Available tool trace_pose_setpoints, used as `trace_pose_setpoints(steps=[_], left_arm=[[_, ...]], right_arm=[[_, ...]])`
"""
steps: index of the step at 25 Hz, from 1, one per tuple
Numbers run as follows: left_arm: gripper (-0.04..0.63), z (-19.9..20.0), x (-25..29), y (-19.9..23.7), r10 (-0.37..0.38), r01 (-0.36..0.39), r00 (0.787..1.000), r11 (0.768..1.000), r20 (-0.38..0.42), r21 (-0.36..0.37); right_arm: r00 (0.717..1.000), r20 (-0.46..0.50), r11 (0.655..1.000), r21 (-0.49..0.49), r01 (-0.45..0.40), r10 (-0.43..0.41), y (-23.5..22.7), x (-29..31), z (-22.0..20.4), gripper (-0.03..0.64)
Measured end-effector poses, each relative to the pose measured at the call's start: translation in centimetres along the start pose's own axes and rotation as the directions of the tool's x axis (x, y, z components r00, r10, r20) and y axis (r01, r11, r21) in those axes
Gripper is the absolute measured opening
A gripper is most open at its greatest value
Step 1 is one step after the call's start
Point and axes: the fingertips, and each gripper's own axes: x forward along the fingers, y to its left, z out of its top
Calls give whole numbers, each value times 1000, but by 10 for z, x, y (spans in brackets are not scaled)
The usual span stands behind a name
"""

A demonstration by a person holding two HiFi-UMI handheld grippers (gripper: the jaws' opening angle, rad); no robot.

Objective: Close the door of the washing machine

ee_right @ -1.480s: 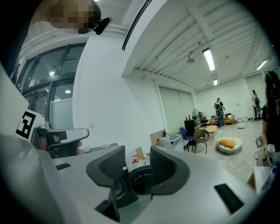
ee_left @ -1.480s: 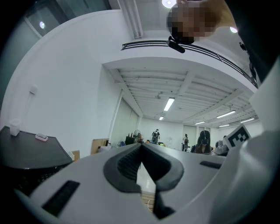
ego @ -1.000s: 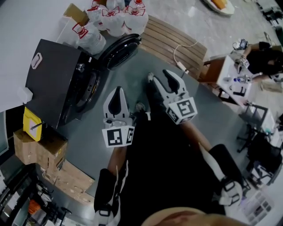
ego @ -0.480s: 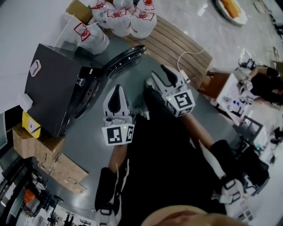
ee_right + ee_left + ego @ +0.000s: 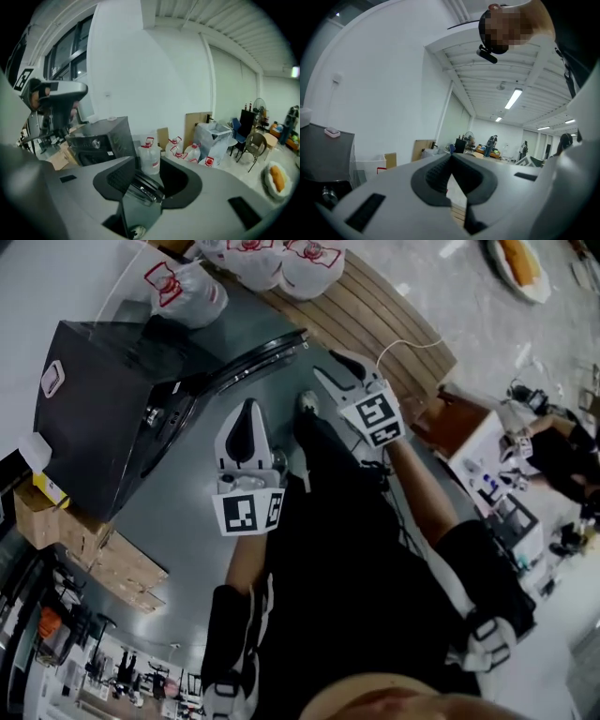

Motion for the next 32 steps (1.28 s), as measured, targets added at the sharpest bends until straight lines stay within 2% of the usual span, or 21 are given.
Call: trace_pose_setpoints(steps=[6,12,16,21,27,32], left_arm=[[5,-26,39,15,47,-48,998,998,-39,-29],[5,-45,62,18,67,-68,996,997,-53,-22],[6,-56,72,21,69,-74,994,996,-81,-51],[5,-66,75,21,77,-83,993,995,-93,-63],[5,-71,72,25,96,-102,991,993,-98,-57],[6,-77,70,28,111,-119,987,991,-113,-66]], right_arm=[[978,-171,984,-106,-141,122,-29,72,-46,158],[912,-354,934,-204,-294,210,-38,127,-103,156],[862,-460,874,-305,-377,211,-45,161,-143,156],[812,-548,795,-392,-463,202,-56,199,-188,153],[778,-601,722,-455,-521,184,-65,236,-216,136],[764,-626,685,-489,-540,156,-75,258,-232,114]])
